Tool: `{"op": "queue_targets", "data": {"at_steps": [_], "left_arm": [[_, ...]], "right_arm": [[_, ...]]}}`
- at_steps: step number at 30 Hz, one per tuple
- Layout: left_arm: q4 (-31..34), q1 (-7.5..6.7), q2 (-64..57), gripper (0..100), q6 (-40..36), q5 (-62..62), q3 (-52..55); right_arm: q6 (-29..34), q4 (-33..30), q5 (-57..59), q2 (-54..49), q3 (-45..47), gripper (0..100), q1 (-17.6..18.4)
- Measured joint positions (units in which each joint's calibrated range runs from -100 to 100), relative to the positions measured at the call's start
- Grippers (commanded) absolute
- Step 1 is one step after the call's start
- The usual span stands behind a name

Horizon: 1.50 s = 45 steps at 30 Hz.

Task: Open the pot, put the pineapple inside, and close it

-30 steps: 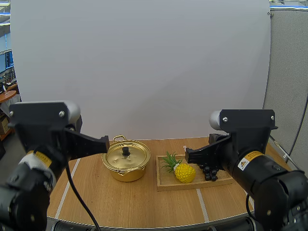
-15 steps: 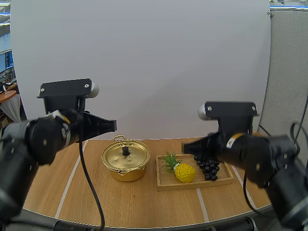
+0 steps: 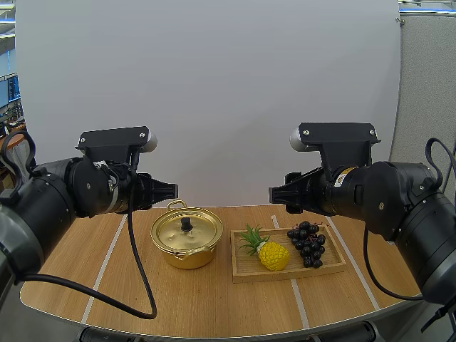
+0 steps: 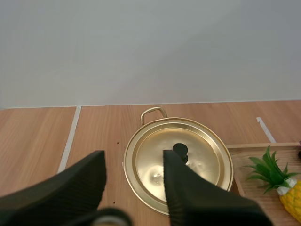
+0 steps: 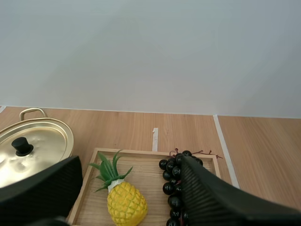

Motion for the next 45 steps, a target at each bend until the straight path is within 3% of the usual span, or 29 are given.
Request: {"op": "queue_targets", "data": {"at_steps": [5, 7, 13, 21, 27, 32, 45], "left_arm": [[0.0, 0.0, 1.12, 100, 1.7, 0.0, -0.12], [0.0, 0.0, 3.39, 100, 7.88, 2.13, -0.78], [-0.67, 0.0, 9.87, 100, 15.96, 9.11, -4.51], [-13.57, 0.0, 23.15, 100, 35.15, 20.37, -14.75], [-15.59, -0.79, 30.05, 100, 38.89, 23.4, -19.0], [-15.16, -3.39, 41.93, 100, 39.71, 23.94, -25.33], [-10.95, -3.54, 54.21, 100, 38.96, 24.83, -30.77]], "right_arm": [[-1.01, 0.0, 0.0, 0.0, 0.0, 100, 0.0], [-1.24, 0.0, 0.0, 0.0, 0.0, 100, 0.0], [-1.33, 0.0, 0.0, 0.0, 0.0, 100, 0.0], [-1.33, 0.0, 0.0, 0.1, 0.0, 100, 0.0], [-1.33, 0.5, 0.0, 0.1, 0.0, 100, 0.0], [-1.33, 1.81, 0.44, 0.1, 0.0, 100, 0.0], [-1.33, 2.06, 3.17, 0.26, 0.0, 100, 0.0]]}}
